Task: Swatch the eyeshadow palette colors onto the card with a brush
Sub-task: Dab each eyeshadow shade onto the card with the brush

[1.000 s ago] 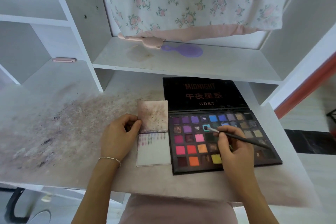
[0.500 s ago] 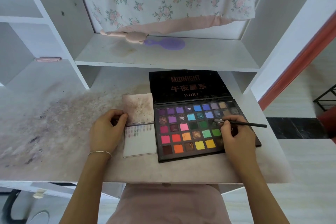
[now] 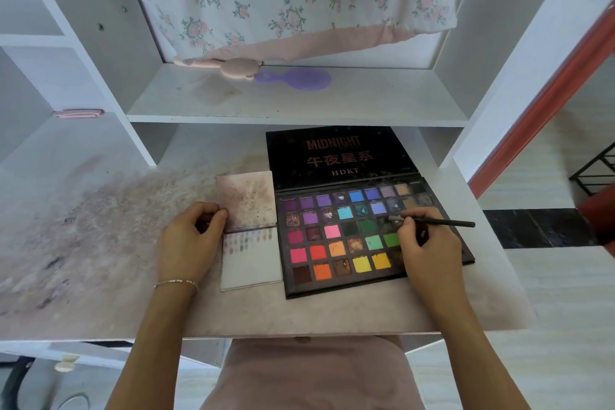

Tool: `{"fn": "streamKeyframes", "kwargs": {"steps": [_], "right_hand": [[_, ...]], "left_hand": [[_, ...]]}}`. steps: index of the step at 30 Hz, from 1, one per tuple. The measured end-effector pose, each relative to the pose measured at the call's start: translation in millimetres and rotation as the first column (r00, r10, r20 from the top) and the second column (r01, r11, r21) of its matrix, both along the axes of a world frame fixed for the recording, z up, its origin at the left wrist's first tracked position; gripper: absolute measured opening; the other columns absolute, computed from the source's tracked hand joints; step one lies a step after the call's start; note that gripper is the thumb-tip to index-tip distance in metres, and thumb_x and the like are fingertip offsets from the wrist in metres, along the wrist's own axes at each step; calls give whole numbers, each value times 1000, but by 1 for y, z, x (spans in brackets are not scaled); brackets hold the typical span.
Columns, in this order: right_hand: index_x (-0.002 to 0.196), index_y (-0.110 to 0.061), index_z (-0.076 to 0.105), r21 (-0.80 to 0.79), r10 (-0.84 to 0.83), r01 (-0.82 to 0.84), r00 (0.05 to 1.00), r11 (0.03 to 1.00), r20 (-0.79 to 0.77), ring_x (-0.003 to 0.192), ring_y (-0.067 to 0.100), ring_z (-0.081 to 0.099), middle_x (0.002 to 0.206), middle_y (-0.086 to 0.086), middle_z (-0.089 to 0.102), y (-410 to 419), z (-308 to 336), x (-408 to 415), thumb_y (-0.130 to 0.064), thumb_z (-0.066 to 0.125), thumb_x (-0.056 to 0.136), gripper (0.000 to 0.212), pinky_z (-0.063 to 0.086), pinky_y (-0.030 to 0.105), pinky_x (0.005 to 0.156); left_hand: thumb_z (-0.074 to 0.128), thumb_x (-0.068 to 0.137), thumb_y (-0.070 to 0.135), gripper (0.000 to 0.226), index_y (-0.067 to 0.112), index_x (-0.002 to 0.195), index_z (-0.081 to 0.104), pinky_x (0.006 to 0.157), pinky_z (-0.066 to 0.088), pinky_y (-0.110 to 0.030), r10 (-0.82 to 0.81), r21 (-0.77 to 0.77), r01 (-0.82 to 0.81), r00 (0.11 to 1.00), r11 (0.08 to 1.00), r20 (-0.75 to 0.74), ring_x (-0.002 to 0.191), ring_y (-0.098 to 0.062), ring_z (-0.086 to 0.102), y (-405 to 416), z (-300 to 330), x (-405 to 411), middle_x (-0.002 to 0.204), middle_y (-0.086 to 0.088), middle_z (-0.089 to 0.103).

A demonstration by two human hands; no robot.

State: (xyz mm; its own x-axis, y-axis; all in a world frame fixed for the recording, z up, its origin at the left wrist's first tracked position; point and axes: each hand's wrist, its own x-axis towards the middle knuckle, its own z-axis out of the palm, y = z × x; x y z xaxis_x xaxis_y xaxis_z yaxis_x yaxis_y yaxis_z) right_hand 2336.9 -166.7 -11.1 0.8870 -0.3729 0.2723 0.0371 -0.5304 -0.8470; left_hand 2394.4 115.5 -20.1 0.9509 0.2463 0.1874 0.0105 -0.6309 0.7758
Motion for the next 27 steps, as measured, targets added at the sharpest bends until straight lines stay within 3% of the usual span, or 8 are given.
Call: {"fn": "streamKeyframes", "kwargs": {"steps": [5, 9, 14, 22, 27], "right_hand": [[80, -33, 48, -6, 14, -14, 1000, 1000, -14, 67, -12, 54, 68, -9, 56, 0, 1, -1, -5, 50, 88, 29, 41, 2, 55], [78, -34, 49, 62, -27, 25, 999, 998, 30, 60, -6, 55, 64, -5, 56, 0, 3, -2, -4, 49, 88, 32, 42, 6, 48], [78, -35, 49, 66, 8, -10, 999, 998, 44, 67, -8, 57, 68, -9, 58, 7, 5, -4, -2, 50, 88, 34, 46, 6, 53], [76, -32, 53, 105, 182, -185, 983, 977, 30, 62, 12, 58, 62, -1, 61, 52, 12, 0, -3, 51, 86, 31, 45, 15, 48], [73, -36, 53, 109, 343, -339, 939, 935, -27, 55, 7, 55, 57, -7, 60, 88, 14, 5, -10, 54, 86, 28, 39, 12, 46]], "left_hand": [[61, 84, 20, 4, 22, 83, 64, 66, 37, -26, -6, 28, 5, 1000, 1000, 9, 74, -15, 56, 0, -1, 1, 77, 7, 61], [60, 85, 21, 5, 21, 85, 64, 69, 41, -28, -18, 36, 18, 1000, 999, -1, 76, -17, 56, 1, 0, 0, 79, 5, 61], [61, 84, 19, 5, 17, 84, 66, 68, 40, -27, 5, 15, -5, 1000, 1000, -9, 75, -17, 56, -1, 1, 0, 77, 4, 62], [61, 84, 20, 7, 17, 85, 67, 66, 41, -26, 6, 27, -6, 1000, 1000, -17, 73, -17, 57, -2, 2, 0, 76, 4, 63], [61, 84, 20, 5, 22, 81, 65, 55, 35, -17, -4, 35, 4, 1000, 999, 5, 68, -11, 55, -1, 1, -1, 72, 6, 61]]}}
